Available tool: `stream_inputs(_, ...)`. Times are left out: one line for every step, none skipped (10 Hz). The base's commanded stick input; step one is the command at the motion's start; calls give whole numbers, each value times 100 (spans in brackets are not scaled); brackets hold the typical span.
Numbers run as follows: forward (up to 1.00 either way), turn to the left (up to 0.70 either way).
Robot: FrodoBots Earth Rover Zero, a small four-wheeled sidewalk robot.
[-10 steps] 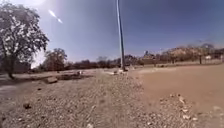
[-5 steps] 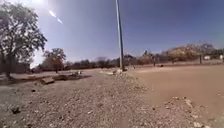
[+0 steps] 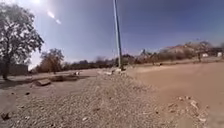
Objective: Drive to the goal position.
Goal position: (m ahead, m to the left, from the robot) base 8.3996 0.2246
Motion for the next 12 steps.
stream_inputs(50, 0)
stream_inputs(50, 0)
stream_inputs(50, 0)
stream_inputs(50, 0)
stream_inputs(50, 0)
stream_inputs(50, 0)
stream_inputs(50, 0)
stream_inputs(50, 0)
stream_inputs(50, 0)
stream_inputs(50, 4)
stream_inputs(50, 15)
stream_inputs(50, 25)
